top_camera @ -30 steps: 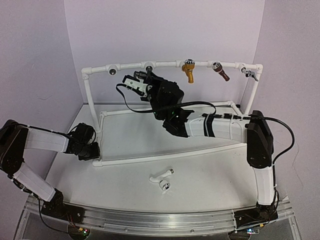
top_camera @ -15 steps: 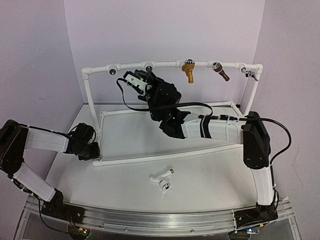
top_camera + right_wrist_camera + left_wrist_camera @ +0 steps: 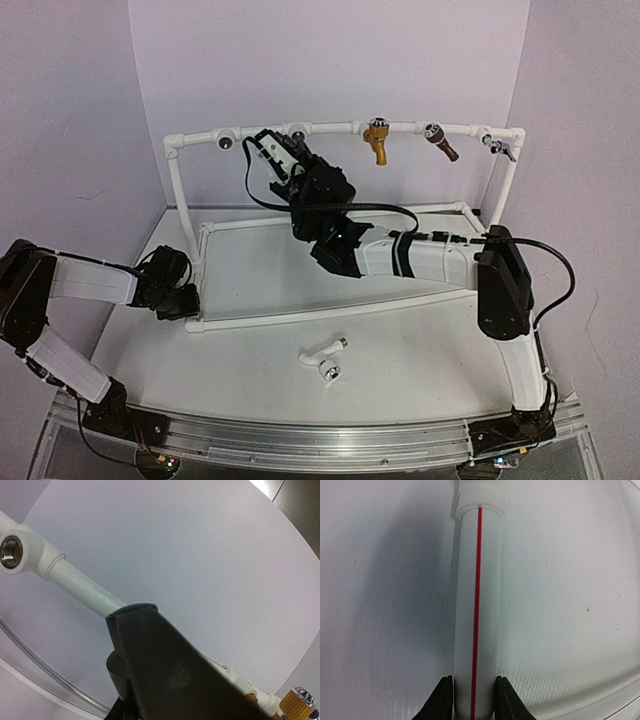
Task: Install the water faucets
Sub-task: Screw the water faucet onto the adaptor.
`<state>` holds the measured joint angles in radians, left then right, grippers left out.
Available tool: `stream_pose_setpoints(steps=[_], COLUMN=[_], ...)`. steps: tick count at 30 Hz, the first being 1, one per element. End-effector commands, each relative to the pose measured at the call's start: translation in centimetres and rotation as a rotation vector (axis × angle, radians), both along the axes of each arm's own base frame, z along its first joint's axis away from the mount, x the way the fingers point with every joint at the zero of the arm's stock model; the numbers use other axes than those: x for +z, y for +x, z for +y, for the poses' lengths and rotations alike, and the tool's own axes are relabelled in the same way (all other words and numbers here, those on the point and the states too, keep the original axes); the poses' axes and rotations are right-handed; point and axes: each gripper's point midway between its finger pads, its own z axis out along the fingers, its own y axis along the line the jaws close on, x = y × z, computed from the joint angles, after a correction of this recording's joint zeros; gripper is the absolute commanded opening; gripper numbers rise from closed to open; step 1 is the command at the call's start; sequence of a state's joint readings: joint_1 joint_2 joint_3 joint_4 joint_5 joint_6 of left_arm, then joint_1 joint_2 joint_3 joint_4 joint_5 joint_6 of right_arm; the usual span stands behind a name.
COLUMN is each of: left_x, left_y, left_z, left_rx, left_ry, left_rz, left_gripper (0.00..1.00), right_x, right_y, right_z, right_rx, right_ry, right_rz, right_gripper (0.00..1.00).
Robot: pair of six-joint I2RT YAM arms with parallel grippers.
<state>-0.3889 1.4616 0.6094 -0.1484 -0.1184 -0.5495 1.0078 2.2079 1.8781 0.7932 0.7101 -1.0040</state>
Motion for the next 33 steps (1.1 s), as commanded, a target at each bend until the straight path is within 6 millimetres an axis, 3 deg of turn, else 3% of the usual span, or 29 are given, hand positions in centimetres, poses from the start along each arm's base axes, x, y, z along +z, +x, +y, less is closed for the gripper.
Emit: stream_pose_setpoints(steps=[1,17,33], left_x=[-0.9,-0.7,-0.5], left_y=[-1.5,-1.6,-1.7], left_z=[-0.7,-0.8,-0.9], left_rx=[0.023,0.016,0.008], left_ry=[-0.058,-0.063,-0.075], left_rz=[0.074,0.067,0.057], left_gripper=[0.0,0.0,0.0], right_x=[-5.4,-6.4,-7.5], right_y=[3.5,4.0,4.1], right_z=[-3.0,-3.6,-4.3], right_rx=[-0.147,-0.171,-0.174], right_ry=[0.185,0.446,0.572], right_rz=[0.127,0.112,0.111], right_gripper=[0.0,0.0,0.0])
